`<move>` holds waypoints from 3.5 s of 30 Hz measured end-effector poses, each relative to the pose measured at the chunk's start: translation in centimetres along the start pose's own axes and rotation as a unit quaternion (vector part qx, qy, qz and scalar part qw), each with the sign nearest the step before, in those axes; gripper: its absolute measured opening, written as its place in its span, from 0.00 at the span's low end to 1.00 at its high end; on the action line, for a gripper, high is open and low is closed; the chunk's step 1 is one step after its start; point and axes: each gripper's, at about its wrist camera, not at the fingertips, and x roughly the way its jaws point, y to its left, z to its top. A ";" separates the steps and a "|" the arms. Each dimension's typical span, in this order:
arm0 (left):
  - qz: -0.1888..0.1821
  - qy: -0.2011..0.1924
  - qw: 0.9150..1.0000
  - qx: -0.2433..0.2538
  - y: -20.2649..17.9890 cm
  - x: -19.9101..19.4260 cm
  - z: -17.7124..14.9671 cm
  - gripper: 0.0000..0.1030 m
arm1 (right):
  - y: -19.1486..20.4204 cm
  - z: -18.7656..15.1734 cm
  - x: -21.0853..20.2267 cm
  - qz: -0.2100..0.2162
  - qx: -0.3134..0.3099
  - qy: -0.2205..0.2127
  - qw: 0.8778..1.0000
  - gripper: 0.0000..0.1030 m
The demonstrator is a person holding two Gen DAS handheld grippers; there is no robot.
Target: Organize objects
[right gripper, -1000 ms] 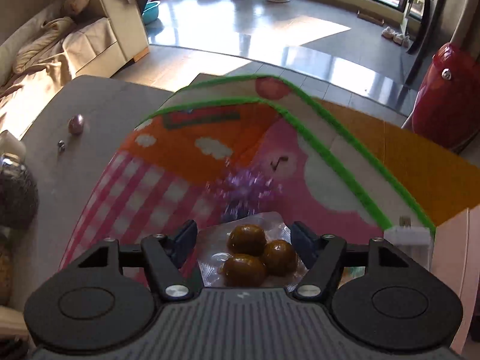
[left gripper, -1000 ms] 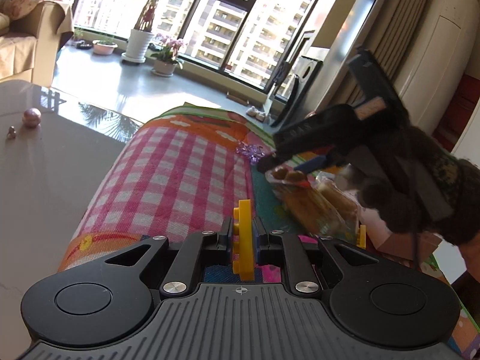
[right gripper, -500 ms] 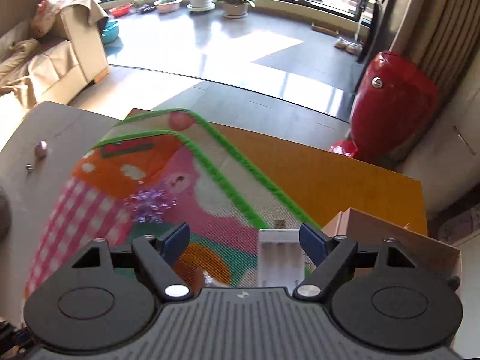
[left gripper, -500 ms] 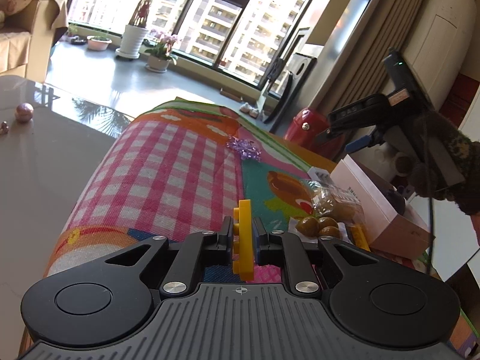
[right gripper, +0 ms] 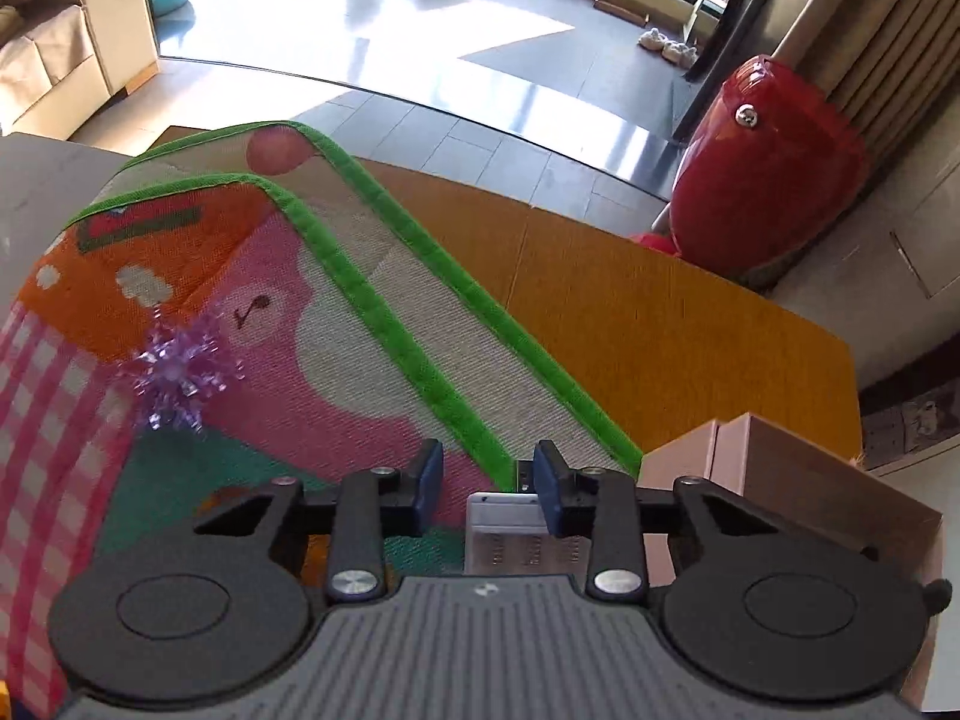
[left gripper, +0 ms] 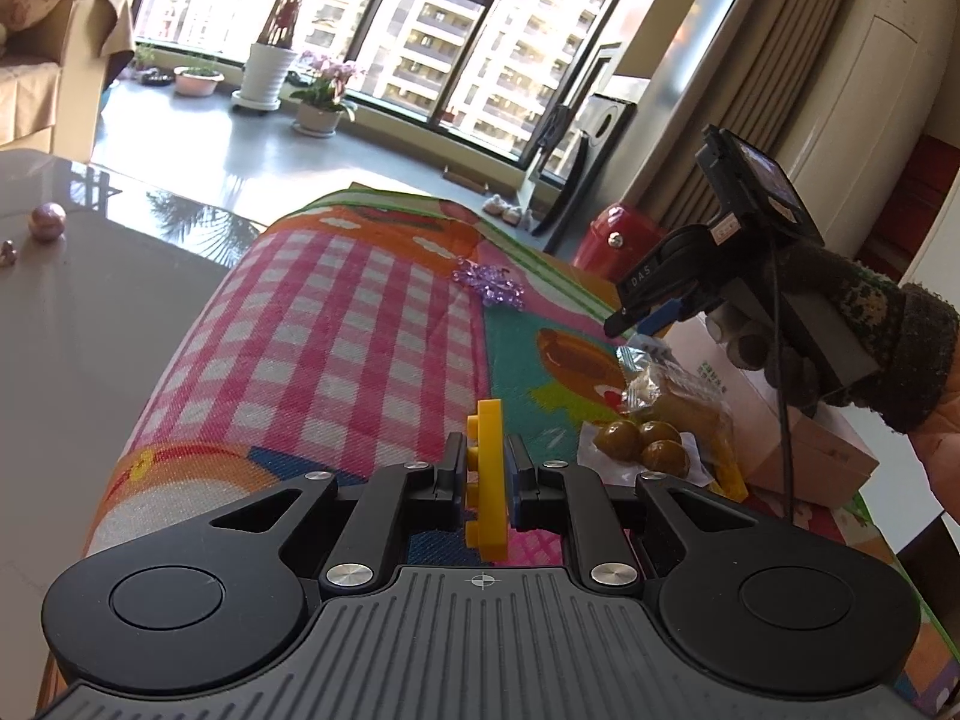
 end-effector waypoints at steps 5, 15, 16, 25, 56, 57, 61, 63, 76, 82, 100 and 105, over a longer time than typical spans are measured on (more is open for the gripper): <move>-0.003 -0.001 1.000 0.001 -0.5 -0.1 0.0 0.15 | 1.3 -4.4 -2.9 0.084 -0.008 0.032 0.996 0.32; 0.016 -0.002 1.000 0.018 -1.1 -0.4 0.3 0.15 | 6.0 -2.2 -5.9 0.133 -0.021 -0.093 0.987 0.78; 0.019 -0.001 1.000 0.018 -1.1 -0.5 0.2 0.15 | 6.7 -1.0 -4.7 0.119 -0.018 -0.104 0.987 0.79; 0.042 0.004 0.999 0.015 -0.6 -1.3 0.2 0.15 | 8.6 1.3 -1.0 0.125 -0.001 -0.098 0.987 0.31; 0.038 0.025 0.998 0.049 -5.5 -2.3 -1.3 0.15 | 9.1 -5.1 -5.5 0.138 -0.076 -0.131 0.979 0.52; 0.035 0.025 0.998 0.053 -5.9 -2.4 -1.5 0.15 | 8.6 -5.7 -6.5 0.139 -0.076 -0.134 0.978 0.52; 0.028 0.033 0.996 0.078 -8.2 -2.8 -2.2 0.15 | 5.7 -9.2 -10.9 0.144 -0.071 -0.160 0.974 0.52; 0.027 0.039 0.994 0.096 -9.6 -2.9 -2.7 0.15 | 3.4 -12.1 -13.7 0.144 -0.061 -0.181 0.971 0.52; -0.042 0.065 0.977 0.199 -19.6 -3.2 -5.7 0.15 | -7.4 -32.9 -21.0 0.074 0.003 -0.228 0.971 0.52; -0.088 0.081 0.969 0.219 -24.1 0.3 -3.9 0.15 | -9.1 -37.2 -20.6 0.054 0.006 -0.238 0.970 0.52; -0.067 -0.012 0.987 0.146 -19.9 2.9 -1.3 0.23 | -13.9 -32.0 -21.3 0.059 0.110 -0.300 0.946 0.52; -0.054 0.027 0.982 0.178 -18.7 1.8 -4.4 0.23 | -14.0 -24.7 -22.5 0.037 0.131 -0.348 0.927 0.59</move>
